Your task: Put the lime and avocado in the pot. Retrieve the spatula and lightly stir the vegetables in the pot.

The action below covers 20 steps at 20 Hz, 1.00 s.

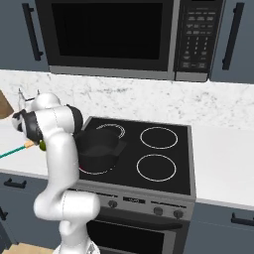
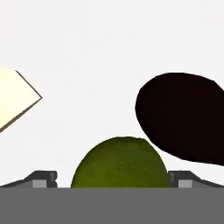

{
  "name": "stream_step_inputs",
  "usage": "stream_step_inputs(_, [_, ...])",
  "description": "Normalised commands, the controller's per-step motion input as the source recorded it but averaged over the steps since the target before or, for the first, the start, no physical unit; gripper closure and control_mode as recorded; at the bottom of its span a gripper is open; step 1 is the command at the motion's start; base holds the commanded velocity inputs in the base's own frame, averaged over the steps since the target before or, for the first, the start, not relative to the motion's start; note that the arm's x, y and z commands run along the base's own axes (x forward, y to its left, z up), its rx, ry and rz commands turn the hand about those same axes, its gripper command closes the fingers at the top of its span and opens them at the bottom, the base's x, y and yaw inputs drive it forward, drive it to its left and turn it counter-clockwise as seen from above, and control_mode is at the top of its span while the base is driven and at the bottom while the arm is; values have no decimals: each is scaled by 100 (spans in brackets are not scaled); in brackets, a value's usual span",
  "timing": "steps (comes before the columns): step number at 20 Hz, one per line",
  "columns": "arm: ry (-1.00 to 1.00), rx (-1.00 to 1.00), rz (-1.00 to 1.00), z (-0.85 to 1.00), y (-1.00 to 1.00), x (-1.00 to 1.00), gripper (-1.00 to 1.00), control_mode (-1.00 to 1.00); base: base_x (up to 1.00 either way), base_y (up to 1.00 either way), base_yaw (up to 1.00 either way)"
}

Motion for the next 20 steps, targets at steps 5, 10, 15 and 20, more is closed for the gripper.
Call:
stream_step_inputs(5, [0,0,0,-5,-1,-3,100,-100,0,0,0])
stream_step_inputs(10, [-3,0,0,11,-26,-45,100,-100,0,0,0])
stream_step_inputs(15, [-16,0,3,68,-38,-81,100,-100,0,0,0])
stream_step_inputs(20, [-23,0,8,81,-76,-81,100,-100,0,0,0])
